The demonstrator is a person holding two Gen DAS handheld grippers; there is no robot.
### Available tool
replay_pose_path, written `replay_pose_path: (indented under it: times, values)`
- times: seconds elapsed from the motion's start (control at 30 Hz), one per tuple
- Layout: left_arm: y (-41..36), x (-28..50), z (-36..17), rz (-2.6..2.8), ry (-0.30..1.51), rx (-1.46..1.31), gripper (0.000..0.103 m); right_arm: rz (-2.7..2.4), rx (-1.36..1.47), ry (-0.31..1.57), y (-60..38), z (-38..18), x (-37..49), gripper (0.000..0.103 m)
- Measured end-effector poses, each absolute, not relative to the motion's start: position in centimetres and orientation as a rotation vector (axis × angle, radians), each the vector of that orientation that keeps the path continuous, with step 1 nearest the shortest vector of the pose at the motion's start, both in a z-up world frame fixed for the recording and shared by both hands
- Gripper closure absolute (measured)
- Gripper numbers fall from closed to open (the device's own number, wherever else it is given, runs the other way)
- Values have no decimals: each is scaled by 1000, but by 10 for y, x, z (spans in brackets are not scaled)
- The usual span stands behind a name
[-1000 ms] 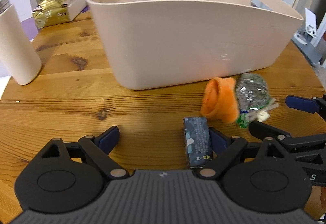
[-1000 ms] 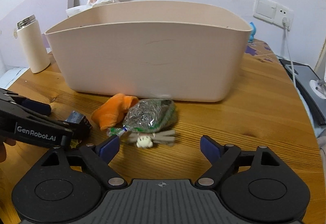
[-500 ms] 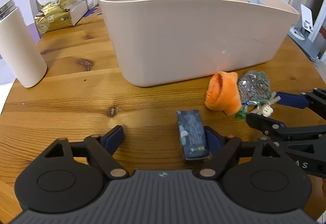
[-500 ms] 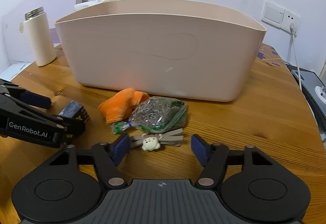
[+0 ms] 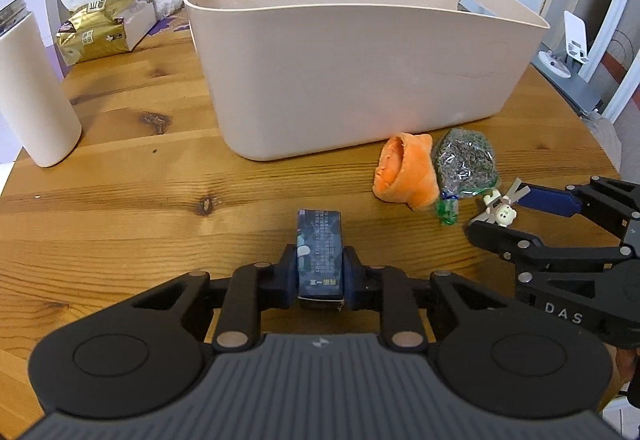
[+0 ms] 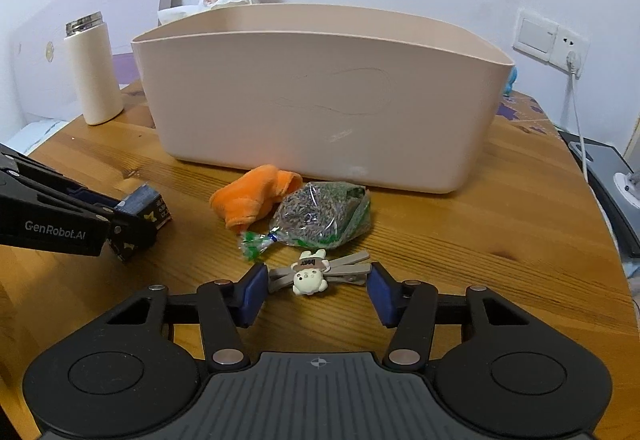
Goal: Organize objects
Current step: 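Grasp the dark blue small box with the left tool while the right tool grasps the white figurine keychain, then carry the blue box into the bin with the left tool while the right tool drops the keychain in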
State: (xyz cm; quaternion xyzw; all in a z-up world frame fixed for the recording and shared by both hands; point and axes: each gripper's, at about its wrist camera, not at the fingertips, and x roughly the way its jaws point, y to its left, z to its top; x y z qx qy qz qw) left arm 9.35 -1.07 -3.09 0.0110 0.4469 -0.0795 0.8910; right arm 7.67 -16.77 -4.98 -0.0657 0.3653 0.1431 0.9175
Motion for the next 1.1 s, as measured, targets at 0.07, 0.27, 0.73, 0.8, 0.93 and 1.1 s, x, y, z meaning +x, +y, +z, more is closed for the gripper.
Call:
replay_pose_path:
  times: [0.07,0.27,0.73,0.8,0.93,1.1]
  values:
    - [-10,90,-28,-173,919,20,78,289,-129,741,-174,-45,72,52]
    - [-10,76,-2,-198,849,10,78,263,-112,680,-193,-20,58,52]
    - [-14,81,68,-185,637,56,78,243,-125,483,-204,49,62,51]
    - [-17,88,77,-166,602,59,78,241,-127,469,-203,55,68,51]
    - [-25,107,87,-151,563,70,78,238,-129,430,-200,69,84,51]
    - [-35,146,83,-131,590,61,78,234,-126,390,-192,79,114,51]
